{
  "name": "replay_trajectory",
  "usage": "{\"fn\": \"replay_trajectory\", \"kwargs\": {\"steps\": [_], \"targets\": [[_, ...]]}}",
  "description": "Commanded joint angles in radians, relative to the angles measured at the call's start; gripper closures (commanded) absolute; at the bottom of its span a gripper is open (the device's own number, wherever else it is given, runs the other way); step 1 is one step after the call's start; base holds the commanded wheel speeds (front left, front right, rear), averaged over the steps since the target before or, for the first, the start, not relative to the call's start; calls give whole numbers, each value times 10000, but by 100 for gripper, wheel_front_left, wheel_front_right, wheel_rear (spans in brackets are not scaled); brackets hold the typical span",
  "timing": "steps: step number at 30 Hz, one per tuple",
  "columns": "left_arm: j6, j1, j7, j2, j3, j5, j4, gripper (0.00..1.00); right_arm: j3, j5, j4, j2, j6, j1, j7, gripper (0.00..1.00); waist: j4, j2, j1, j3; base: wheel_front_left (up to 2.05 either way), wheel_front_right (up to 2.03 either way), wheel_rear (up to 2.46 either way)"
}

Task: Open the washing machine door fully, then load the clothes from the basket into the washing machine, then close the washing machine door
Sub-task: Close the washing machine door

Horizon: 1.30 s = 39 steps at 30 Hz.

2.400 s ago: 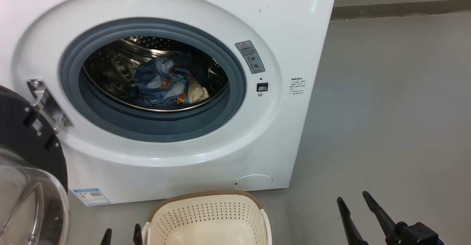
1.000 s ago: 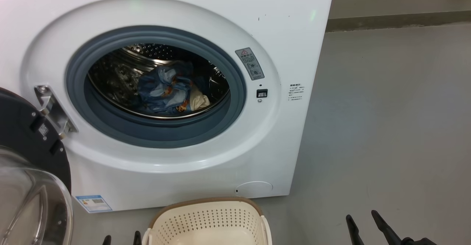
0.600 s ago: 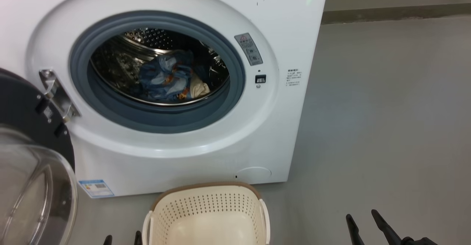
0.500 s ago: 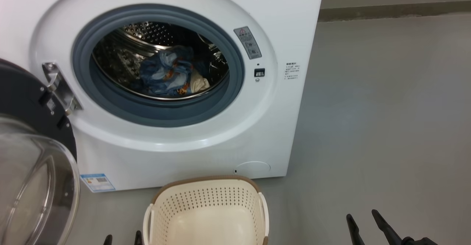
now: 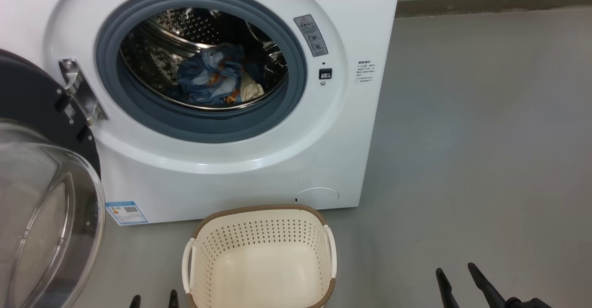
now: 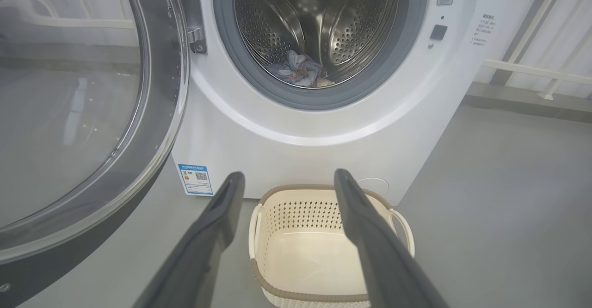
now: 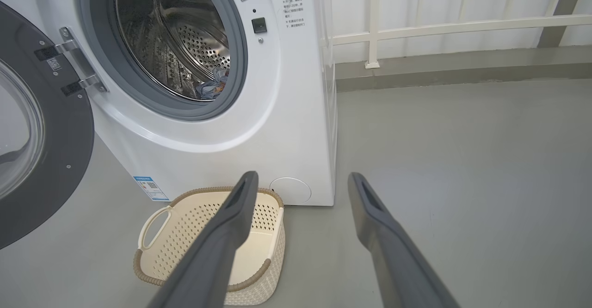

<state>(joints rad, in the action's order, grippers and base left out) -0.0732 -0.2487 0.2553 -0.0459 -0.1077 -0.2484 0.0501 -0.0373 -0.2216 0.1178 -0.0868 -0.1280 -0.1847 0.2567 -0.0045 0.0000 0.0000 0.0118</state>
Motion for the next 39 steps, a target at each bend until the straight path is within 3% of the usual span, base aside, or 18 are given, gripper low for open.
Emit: {"fn": "replay_trajectory", "kwargs": {"steps": [1, 7, 13, 30, 39], "targets": [[25, 190, 65, -43, 332, 68, -223, 0, -193, 75, -280, -80, -27, 265, 51, 0, 13, 0, 0, -4, 0, 0, 0], [13, 277, 65, -43, 282, 119, -202, 0, -194, 100, -297, -75, -27, 274, 51, 0, 322, 0, 0, -16, 0, 0, 0], [-48, 296, 65, -43, 403, 209, -246, 0, -315, 99, -276, -137, -27, 374, 51, 0, 1140, 0, 0, 19, 0, 0, 0], [-150, 176, 65, -43, 820, 280, -530, 0, -783, -34, 70, -7, -27, 585, 51, 0, 5122, 0, 0, -103, 0, 0, 0], [-734, 129, 65, -43, 1084, -277, -1057, 0, -1793, -112, 751, -390, -27, 1590, 51, 0, 5547, 0, 0, -678, 0, 0, 0]]}}
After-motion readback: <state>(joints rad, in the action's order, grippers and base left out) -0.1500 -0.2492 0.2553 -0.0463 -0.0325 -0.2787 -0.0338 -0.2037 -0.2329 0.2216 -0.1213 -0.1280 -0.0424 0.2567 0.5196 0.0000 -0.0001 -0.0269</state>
